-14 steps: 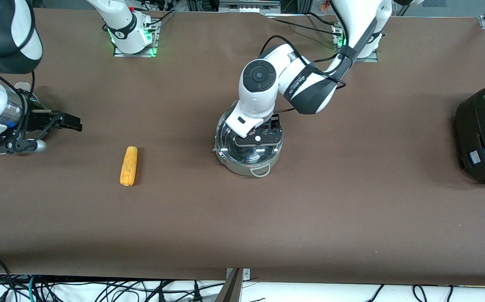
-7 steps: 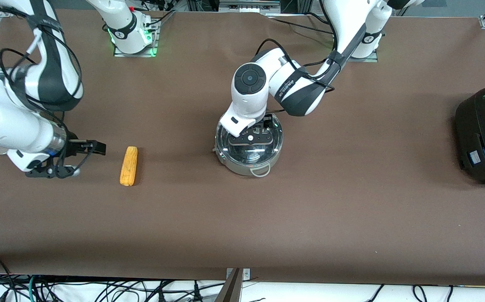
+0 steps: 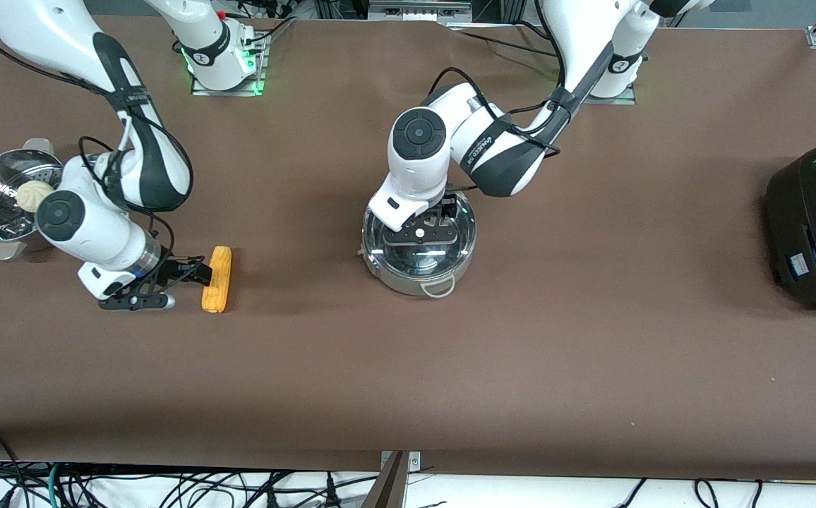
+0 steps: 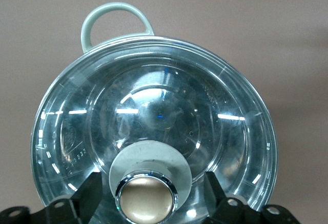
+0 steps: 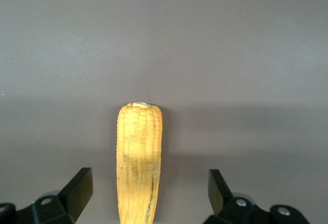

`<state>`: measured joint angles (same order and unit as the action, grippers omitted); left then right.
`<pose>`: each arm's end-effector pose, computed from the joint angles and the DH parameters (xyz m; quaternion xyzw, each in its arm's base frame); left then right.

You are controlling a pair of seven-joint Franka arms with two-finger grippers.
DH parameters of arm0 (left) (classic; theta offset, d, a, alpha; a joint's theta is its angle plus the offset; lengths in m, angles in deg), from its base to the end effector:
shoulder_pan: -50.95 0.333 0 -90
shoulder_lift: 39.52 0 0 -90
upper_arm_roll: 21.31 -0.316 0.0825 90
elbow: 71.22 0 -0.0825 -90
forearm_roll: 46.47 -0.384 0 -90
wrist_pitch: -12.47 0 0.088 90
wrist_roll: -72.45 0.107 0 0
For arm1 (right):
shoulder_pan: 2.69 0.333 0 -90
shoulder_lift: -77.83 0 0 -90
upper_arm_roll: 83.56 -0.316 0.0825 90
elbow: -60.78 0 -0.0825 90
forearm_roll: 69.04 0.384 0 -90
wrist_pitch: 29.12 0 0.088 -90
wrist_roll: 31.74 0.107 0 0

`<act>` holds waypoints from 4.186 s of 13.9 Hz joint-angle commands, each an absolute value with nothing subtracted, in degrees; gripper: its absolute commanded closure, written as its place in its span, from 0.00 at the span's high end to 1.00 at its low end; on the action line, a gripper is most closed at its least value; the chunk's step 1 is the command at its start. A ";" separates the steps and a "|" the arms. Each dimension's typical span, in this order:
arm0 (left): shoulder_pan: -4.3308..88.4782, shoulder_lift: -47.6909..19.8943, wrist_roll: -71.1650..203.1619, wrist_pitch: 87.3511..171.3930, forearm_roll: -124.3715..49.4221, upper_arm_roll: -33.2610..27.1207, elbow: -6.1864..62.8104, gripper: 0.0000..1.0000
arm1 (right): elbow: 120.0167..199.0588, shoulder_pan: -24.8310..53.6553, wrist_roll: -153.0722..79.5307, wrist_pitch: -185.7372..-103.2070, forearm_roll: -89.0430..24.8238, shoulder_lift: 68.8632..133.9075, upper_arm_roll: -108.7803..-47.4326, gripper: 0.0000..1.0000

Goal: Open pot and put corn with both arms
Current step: 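Lift the lid off with the left gripper while the right gripper lifts the corn, then carry the corn into the pot with the right gripper while the left lowers the lid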

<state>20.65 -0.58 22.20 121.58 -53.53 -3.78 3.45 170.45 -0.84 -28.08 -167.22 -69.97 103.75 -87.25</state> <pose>0.5307 -0.4970 0.3504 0.9985 0.0293 -0.0448 0.0068 0.6299 0.0589 0.2621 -0.9995 -0.0188 -0.0217 0.0102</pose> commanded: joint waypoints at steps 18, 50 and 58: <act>24.83 -8.67 23.92 109.09 -55.52 -3.47 1.72 0.13 | 174.60 0.30 -25.76 -178.44 -70.19 109.21 -87.25 0.32; 61.93 -16.85 69.72 149.49 -62.81 -3.29 51.29 0.19 | 134.26 37.92 35.05 -149.70 -69.13 117.65 -87.42 0.41; 61.85 -16.67 69.72 148.53 -62.81 -3.29 51.12 1.00 | 134.43 38.71 36.99 -149.18 -69.13 117.82 -87.33 0.75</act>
<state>60.98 -15.82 69.32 149.04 -61.45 -4.08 50.58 136.73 38.17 35.84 -150.36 -69.41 116.64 -87.69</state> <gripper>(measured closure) 0.172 0.322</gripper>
